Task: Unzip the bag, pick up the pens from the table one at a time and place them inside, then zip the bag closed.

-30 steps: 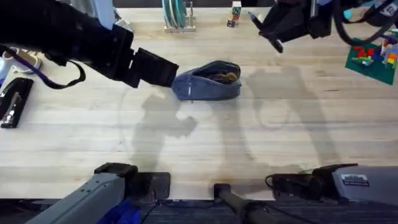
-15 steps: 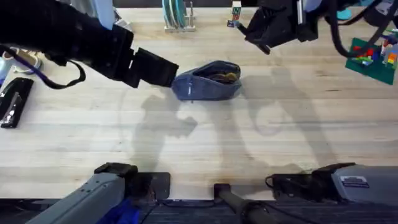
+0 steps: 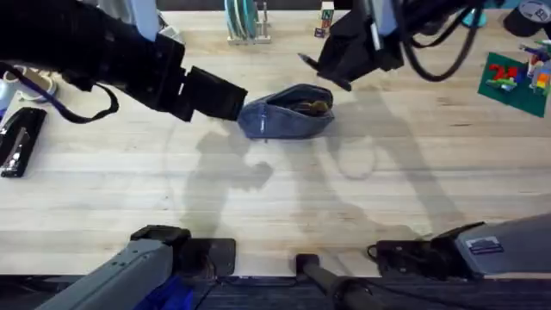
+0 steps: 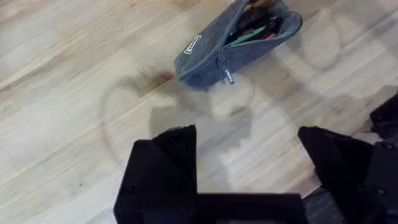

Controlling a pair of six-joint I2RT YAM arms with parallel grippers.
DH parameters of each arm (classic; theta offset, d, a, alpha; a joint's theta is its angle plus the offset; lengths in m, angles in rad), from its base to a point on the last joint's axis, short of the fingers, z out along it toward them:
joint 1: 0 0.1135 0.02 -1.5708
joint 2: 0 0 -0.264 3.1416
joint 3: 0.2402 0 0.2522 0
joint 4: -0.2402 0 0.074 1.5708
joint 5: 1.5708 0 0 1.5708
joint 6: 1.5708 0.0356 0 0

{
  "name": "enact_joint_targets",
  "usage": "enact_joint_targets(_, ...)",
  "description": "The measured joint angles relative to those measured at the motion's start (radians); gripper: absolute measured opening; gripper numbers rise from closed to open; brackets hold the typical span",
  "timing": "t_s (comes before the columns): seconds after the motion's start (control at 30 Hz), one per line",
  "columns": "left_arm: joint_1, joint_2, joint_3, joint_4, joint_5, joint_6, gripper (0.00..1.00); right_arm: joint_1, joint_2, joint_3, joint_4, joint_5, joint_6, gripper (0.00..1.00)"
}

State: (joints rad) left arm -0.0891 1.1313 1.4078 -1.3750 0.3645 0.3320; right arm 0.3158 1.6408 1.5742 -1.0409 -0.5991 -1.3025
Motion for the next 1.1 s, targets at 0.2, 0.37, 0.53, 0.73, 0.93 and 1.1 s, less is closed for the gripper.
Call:
enact_joint_targets(0.2, 0.000, 0.000, 0.000, 0.000, 0.000, 0.000, 0.995, 0.025, 0.057, 0.000, 0.001, 0.000, 0.000, 0.031)
enact_joint_targets(0.37, 0.000, 0.000, 0.000, 0.000, 0.000, 0.000, 0.995, 0.027, 0.101, 0.000, 0.002, 0.000, 0.000, 0.031)
enact_joint_targets(0.53, 0.000, 0.000, 0.000, 0.000, 0.000, 0.000, 0.995, 0.027, 0.131, 0.000, 0.002, 0.000, 0.000, 0.031)
enact_joint_targets(0.73, 0.000, 0.000, 0.000, 0.000, 0.000, 0.000, 0.995, 0.028, 0.163, 0.000, 0.004, 0.000, 0.000, 0.031)
enact_joint_targets(0.93, 0.000, 0.000, 0.000, 0.000, 0.000, 0.000, 0.996, 0.042, 0.188, 0.000, 0.005, 0.000, 0.000, 0.031)
enact_joint_targets(1.1, 0.000, 0.000, 0.000, 0.000, 0.000, 0.000, 0.995, 0.067, 0.230, 0.000, 0.019, 0.000, 0.000, 0.031)
